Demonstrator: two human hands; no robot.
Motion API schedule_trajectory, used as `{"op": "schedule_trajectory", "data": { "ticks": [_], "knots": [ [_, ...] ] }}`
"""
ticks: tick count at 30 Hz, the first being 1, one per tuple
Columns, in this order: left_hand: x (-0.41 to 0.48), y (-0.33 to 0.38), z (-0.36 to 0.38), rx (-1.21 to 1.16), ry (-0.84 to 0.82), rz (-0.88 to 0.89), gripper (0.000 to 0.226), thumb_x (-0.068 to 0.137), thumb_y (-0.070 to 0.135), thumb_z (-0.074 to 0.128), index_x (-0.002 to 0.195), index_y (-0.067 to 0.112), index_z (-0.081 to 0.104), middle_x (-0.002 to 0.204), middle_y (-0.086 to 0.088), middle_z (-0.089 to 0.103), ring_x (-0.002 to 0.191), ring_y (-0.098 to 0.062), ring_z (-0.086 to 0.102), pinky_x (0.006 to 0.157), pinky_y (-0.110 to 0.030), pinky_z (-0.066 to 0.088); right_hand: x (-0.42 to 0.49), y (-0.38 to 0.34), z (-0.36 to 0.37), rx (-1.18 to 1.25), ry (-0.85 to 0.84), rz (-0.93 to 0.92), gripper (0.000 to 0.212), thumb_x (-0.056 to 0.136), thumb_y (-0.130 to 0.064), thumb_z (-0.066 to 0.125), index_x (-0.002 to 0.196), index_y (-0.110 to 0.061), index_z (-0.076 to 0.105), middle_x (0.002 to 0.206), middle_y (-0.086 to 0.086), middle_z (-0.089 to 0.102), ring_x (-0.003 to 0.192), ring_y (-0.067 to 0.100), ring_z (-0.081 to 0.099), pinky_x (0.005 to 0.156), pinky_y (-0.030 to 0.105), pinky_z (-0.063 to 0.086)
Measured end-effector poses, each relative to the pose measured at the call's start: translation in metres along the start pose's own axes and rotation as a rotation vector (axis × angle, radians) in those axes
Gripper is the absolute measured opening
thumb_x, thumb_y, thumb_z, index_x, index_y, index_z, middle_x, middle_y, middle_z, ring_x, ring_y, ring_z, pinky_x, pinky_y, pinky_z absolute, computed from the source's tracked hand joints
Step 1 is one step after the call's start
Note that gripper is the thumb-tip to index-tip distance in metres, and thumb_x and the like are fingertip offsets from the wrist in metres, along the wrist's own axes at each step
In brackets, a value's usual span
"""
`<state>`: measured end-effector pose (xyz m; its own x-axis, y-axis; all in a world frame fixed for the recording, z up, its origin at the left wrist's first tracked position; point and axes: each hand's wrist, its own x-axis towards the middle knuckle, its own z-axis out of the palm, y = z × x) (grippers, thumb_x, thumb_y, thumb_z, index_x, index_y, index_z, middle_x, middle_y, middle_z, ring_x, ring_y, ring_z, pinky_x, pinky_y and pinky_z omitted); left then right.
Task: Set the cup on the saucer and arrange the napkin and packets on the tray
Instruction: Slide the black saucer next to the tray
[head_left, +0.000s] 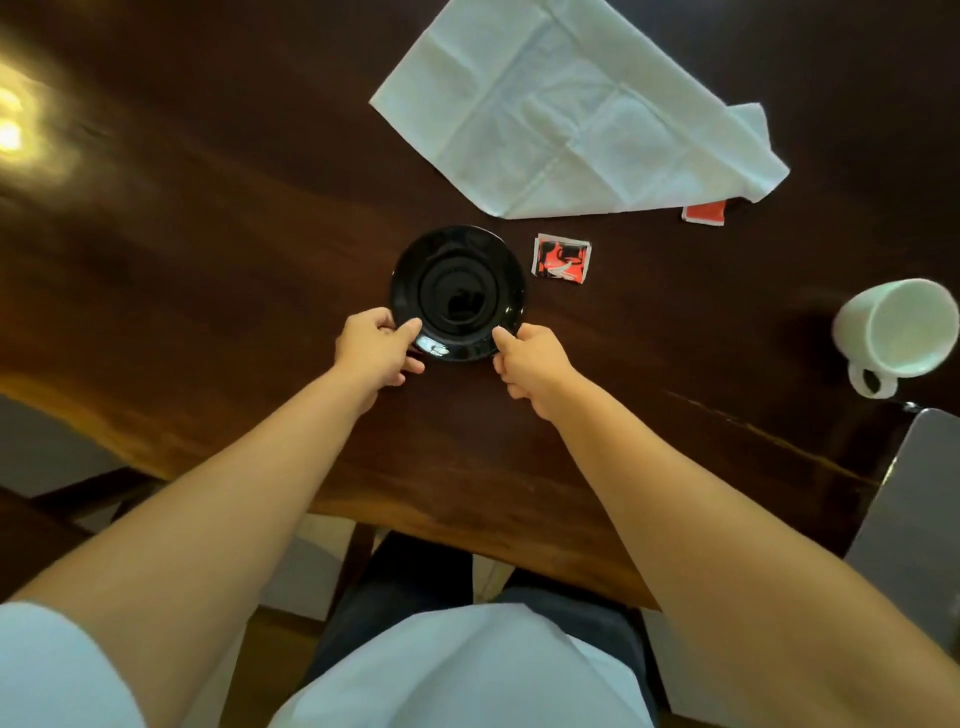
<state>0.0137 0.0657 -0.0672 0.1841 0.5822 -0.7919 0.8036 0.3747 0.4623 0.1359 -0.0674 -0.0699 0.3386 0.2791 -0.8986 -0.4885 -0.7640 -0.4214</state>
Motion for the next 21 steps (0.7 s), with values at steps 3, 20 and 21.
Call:
{"op": "schedule_trajectory", "data": {
  "ticks": [3, 20, 21],
  "knots": [
    [-0.011, 0.003, -0.004, 0.057, -0.028, 0.001, 0.023, 0.097, 0.028, 0.064, 0.08, 0.015, 0.056, 0.09, -0.009, 0.073, 0.065, -0.018, 0.072, 0.042, -0.025, 0.043, -0.009, 0.002, -0.004, 0.006, 0.014, -0.014, 0.022, 0.104, -0.024, 0.048, 0.084, -0.014, 0.051, 0.06, 0.002, 0.044, 0.036, 0.008, 0.034, 0.035, 0.023, 0.025],
    [-0.099, 0.012, 0.06, 0.266, -0.189, 0.107, 0.017, 0.096, 0.028, 0.065, 0.092, 0.012, 0.067, 0.088, -0.005, 0.077, 0.067, -0.018, 0.07, 0.043, -0.024, 0.038, -0.086, 0.081, -0.083, 0.022, 0.195, -0.03, 0.033, 0.103, -0.032, 0.05, 0.078, -0.011, 0.054, 0.066, 0.002, 0.048, 0.048, 0.014, 0.04, 0.043, 0.027, 0.032],
    [-0.104, 0.013, 0.07, 0.29, -0.204, 0.123, 0.017, 0.096, 0.028, 0.065, 0.092, 0.012, 0.067, 0.088, -0.005, 0.077, 0.068, -0.018, 0.07, 0.043, -0.024, 0.038, -0.089, 0.089, -0.089, 0.044, 0.208, -0.017, 0.032, 0.102, -0.032, 0.05, 0.079, -0.011, 0.055, 0.066, 0.002, 0.048, 0.049, 0.014, 0.039, 0.043, 0.028, 0.032]
  ]
}}
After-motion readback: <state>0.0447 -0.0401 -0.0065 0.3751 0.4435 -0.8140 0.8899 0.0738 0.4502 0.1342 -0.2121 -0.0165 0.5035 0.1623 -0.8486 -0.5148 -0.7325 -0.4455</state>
